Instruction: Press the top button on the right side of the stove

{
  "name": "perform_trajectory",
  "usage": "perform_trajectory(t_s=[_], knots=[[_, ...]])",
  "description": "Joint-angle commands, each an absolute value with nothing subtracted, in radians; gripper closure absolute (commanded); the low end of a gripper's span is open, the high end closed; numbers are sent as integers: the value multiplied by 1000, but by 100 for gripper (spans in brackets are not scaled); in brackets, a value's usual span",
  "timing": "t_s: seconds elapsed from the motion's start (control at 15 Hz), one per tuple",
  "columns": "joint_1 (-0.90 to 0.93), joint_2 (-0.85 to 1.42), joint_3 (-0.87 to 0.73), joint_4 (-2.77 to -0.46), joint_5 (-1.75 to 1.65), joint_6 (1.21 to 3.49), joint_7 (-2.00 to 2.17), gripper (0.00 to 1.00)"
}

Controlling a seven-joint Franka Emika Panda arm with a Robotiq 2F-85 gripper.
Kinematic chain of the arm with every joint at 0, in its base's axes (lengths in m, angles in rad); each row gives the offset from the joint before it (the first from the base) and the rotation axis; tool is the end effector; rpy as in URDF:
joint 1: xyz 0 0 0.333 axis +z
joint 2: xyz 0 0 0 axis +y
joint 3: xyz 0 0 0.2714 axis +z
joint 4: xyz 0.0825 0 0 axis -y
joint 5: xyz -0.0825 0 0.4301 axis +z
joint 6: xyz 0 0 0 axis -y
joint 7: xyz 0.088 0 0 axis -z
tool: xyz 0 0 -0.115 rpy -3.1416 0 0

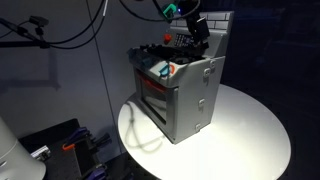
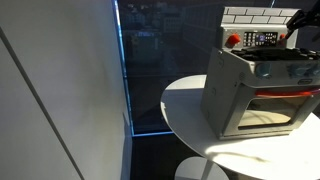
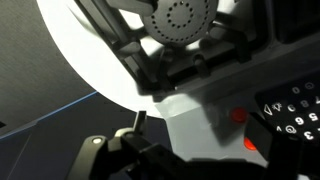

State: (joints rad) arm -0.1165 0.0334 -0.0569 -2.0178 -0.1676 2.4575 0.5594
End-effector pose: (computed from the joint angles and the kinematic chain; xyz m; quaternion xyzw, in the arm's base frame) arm 0.6277 -0.1105 0.4051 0.9302 -0.3001 0.2099 0.0260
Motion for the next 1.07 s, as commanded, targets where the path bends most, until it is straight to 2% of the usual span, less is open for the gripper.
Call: perform_trajectory(t_s=[0.0,1.0], knots=[[-101,57,-72,-1980,-144,2467,564,0],[-91,95,-84,-1939,-144,2468,564,0]])
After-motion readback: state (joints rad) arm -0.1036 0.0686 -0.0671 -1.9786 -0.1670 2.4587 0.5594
